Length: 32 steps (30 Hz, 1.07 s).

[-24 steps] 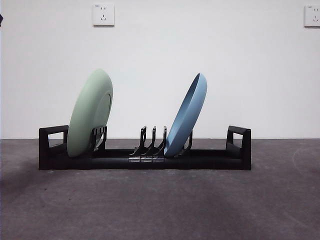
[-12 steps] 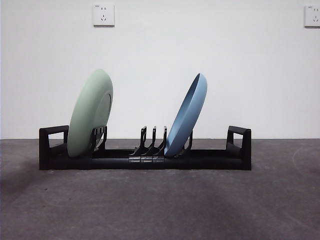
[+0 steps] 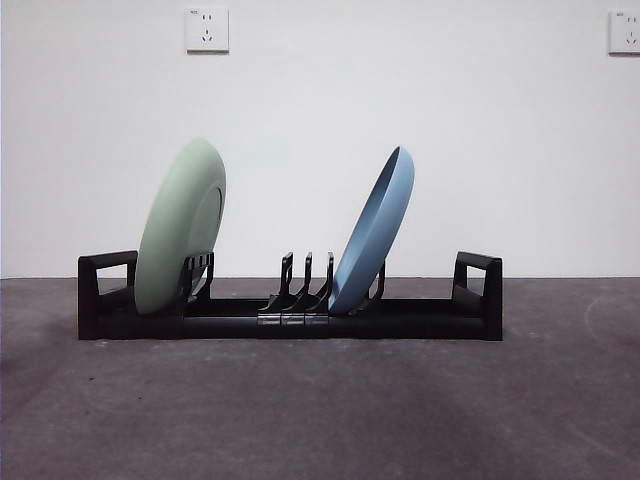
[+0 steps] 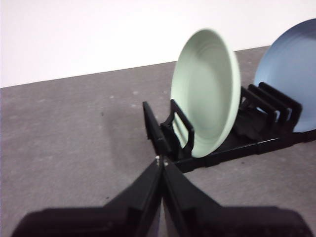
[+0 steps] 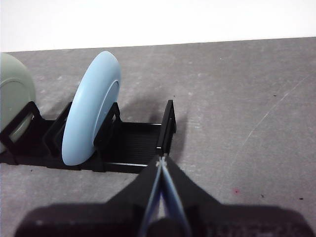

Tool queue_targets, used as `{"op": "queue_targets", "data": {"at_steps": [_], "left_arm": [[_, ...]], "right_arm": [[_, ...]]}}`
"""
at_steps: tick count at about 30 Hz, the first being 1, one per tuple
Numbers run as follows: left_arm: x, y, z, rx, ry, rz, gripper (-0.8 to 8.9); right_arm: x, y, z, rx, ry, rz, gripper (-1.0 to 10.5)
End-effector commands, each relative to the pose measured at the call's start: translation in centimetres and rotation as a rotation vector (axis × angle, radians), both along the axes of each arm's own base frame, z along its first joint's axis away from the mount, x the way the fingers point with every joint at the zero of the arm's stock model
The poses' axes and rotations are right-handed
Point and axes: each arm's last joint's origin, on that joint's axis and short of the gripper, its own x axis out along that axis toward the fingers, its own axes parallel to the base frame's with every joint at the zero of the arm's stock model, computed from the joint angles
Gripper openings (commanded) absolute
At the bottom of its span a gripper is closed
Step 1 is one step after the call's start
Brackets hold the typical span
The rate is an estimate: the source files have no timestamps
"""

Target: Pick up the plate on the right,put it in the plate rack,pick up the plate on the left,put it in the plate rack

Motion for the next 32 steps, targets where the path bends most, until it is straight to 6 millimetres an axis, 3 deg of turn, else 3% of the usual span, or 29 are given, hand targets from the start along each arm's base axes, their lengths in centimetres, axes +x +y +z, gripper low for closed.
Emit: {"op": "queue_targets", "data": {"at_steps": [1,6,15,32], "left_arm": [[-0.1,0.2,-1.6,0.0,-0.019,0.015,-0.03],[-0.3,0.3,-3.8,0.0,-0.012,0.026,-0.03],[-0.3,0.4,-5.9,-0.027,0.01,0.038,-0.03],[-0.3,0.4,-6.0,-0.041,0.023,0.042,-0.03]], "right_arm": [[0.0,0.0,-0.1,0.009,-0.001,-0.004,0.0],[0.0,0.0,-0.1,0.009,-0.001,-0.005,0.0],[0.0,0.0,-0.1,0.009,-0.001,-0.005,0.0],[0.0,0.0,-0.1,0.009,-0.001,-0.005,0.0]]}}
